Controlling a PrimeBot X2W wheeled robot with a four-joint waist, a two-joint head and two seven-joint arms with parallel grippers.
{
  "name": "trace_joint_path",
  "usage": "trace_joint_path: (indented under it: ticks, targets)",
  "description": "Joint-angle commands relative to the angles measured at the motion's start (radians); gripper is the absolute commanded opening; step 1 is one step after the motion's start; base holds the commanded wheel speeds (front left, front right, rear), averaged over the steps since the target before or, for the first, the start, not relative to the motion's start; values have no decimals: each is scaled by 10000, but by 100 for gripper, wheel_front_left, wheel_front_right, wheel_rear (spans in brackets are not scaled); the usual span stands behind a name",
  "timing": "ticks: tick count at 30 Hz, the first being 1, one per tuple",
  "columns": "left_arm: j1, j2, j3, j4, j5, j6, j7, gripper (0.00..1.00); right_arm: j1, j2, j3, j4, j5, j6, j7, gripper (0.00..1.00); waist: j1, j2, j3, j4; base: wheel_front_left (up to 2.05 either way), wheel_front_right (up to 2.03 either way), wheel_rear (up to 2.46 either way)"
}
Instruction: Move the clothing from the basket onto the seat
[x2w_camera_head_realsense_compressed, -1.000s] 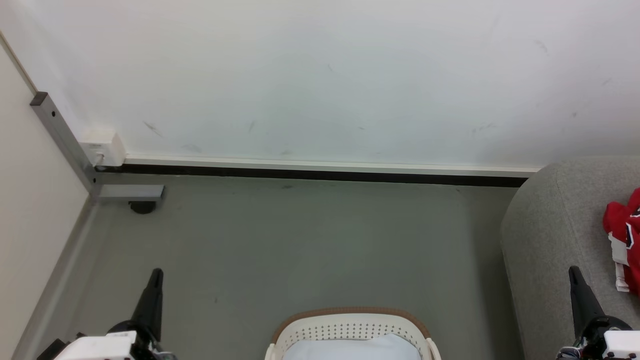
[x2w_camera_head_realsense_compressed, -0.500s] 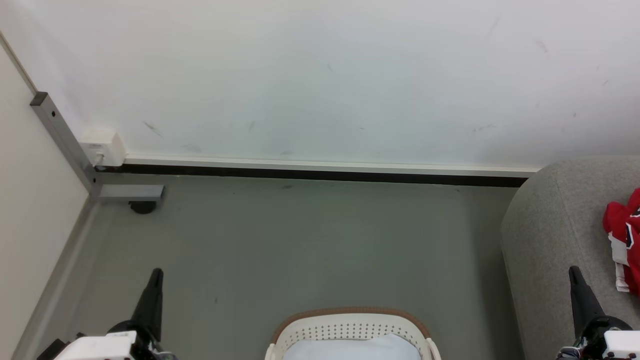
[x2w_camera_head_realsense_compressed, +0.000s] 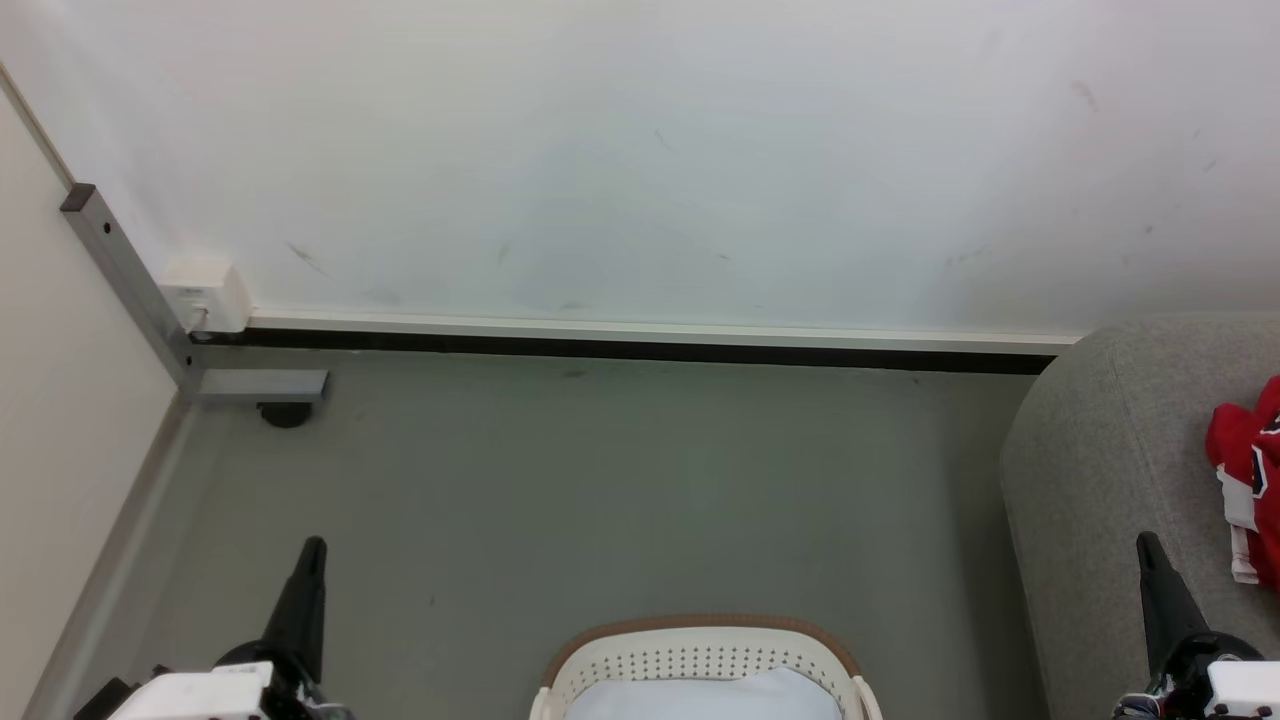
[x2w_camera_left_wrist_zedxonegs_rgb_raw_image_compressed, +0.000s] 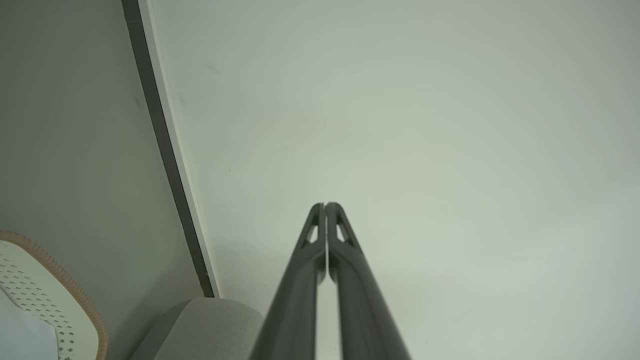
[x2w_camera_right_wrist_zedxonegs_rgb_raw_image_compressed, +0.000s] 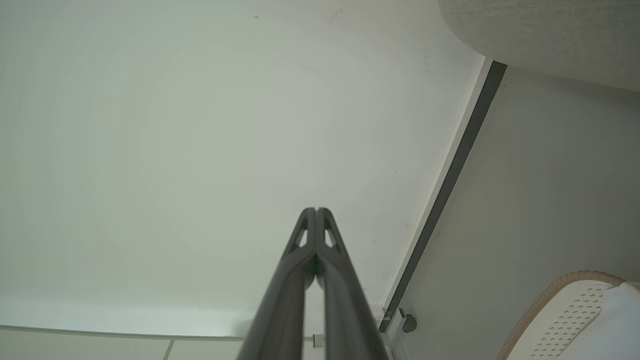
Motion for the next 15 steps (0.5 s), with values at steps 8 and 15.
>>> trace_joint_path:
  ticks: [8, 15]
  targets:
    - [-89, 23, 24, -29, -129, -61, 35, 0, -124, 12, -51, -24, -53, -21, 1, 0, 0, -1, 0, 0, 0, 0, 0]
    - [-89, 23, 24, -30, -130, -61, 35, 0, -124, 16, -56, -24, -60, -21, 7, 0, 0, -1, 0, 0, 0, 0, 0]
